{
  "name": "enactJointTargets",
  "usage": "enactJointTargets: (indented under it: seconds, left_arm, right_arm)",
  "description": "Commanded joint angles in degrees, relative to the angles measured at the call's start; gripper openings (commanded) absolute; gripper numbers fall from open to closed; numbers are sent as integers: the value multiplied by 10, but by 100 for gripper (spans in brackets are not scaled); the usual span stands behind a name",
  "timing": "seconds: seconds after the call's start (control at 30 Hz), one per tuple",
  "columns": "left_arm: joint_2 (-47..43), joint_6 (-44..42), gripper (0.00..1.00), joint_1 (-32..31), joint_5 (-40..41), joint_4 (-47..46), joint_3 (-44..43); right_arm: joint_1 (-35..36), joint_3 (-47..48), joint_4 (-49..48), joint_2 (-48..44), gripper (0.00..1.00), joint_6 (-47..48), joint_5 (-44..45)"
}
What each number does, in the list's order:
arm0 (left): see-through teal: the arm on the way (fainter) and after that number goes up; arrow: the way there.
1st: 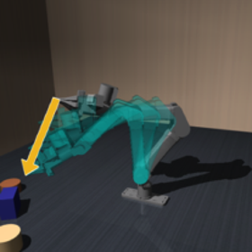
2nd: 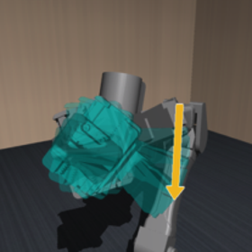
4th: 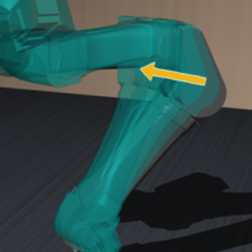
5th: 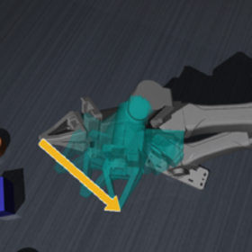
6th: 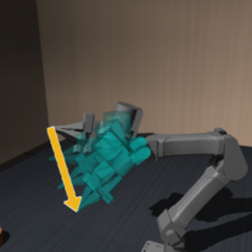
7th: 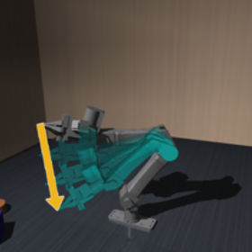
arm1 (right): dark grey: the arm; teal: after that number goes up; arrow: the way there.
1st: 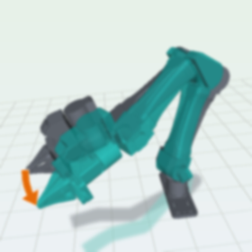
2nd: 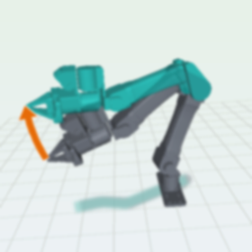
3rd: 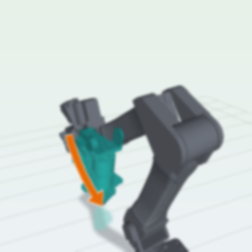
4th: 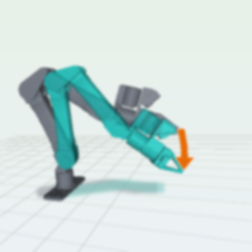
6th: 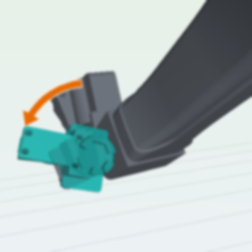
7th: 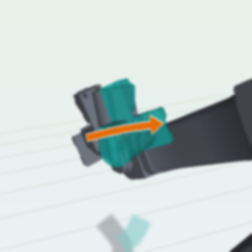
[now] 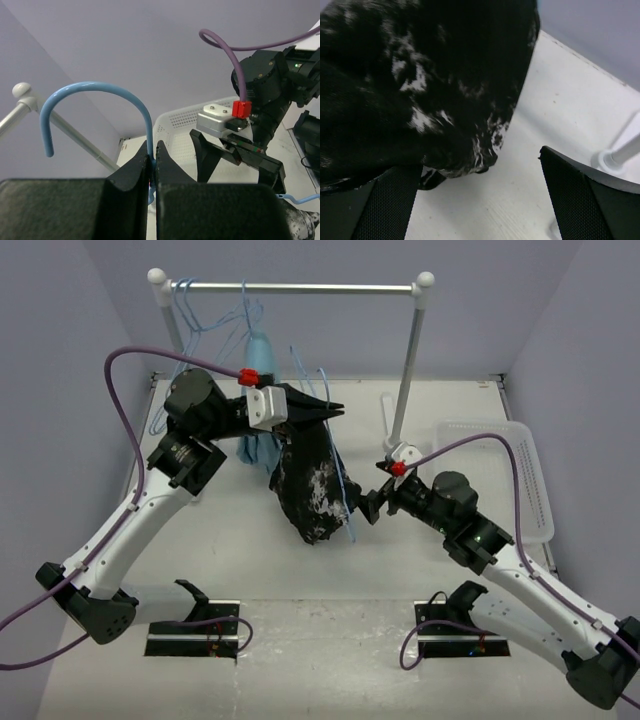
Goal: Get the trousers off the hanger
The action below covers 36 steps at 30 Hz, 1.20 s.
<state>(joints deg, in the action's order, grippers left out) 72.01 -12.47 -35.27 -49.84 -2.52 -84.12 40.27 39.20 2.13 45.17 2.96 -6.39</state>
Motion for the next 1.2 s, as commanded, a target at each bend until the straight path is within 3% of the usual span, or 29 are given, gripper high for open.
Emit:
enactJointTargets:
  seconds: [0.0, 0.1, 0.23, 0.37, 0.5, 0.63, 0.8, 1.0, 1.17]
  left_arm:
    - [-19, 5, 0, 2, -10, -111, -39]
    - [-24, 6, 0, 2, -11, -113, -39]
    - [-30, 2, 0, 2, -7, -104, -39]
    - [-34, 23, 0, 2, -3, -117, -26]
    - [-49, 88, 0, 2, -2, -200, 14]
    - [-45, 101, 0, 2, -6, -209, 23]
    - [-42, 97, 0, 1, -5, -197, 26]
    - [-42, 102, 0, 1, -8, -202, 40]
    - [-46, 97, 0, 1, 4, -201, 54]
  right_arm:
    - [10, -22, -85, 11, 99, 51, -104]
    - [23, -47, -79, -6, 99, 45, -147]
    - [36, -62, -29, -47, 99, 35, -125]
    - [46, -71, -41, -69, 99, 26, -118]
    - [82, -69, -107, -19, 99, 38, -64]
    - [108, -26, -122, 33, 99, 63, -40]
    - [108, 59, 13, 34, 99, 10, -42]
    - [109, 25, -41, -19, 99, 0, -48]
    - [108, 108, 75, -16, 99, -10, -109]
